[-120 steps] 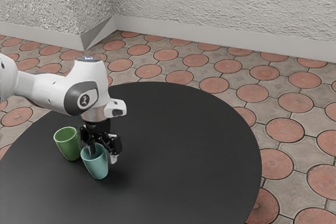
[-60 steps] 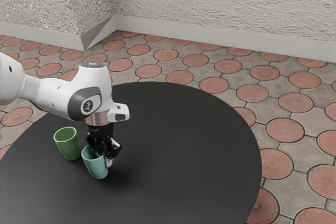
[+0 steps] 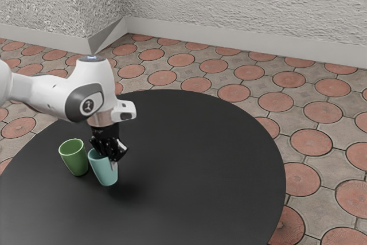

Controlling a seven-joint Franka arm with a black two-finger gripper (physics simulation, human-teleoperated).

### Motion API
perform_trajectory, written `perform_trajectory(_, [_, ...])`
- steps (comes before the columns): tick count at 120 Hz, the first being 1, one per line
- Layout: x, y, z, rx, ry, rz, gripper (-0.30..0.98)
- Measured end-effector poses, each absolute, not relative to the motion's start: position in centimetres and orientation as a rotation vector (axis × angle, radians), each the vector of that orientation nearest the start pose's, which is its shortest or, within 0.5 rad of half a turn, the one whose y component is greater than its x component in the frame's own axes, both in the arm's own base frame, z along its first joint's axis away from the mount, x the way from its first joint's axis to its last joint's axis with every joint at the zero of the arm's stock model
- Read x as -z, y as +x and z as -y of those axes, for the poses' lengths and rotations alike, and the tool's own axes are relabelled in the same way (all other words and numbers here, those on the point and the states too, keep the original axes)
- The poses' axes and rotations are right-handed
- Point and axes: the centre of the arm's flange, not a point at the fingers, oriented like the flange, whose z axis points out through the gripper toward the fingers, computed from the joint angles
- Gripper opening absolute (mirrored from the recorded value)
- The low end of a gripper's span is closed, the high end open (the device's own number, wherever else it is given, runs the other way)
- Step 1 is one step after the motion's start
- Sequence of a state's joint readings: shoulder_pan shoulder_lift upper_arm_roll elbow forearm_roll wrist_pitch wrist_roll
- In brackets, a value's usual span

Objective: Place the right cup onto the left cup

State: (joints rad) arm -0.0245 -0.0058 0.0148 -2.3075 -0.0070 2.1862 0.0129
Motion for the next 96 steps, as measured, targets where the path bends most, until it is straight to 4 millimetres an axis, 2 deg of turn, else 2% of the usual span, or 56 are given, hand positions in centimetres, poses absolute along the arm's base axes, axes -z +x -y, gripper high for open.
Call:
perform_trajectory(21, [-37.3, 49.2, 0.4, -0.115, -3.122, -0.038, -0.09])
perform_trajectory(50, [-41.5, 48.2, -1.2, -0.071, -3.087, -0.01, -0.09])
perform_trajectory(74, [-43.1, 47.5, -3.8, -0.079, -3.054, 0.047, -0.1])
perform_trajectory(96, [-44.1, 47.5, -5.3, -0.089, -3.039, 0.075, -0.1])
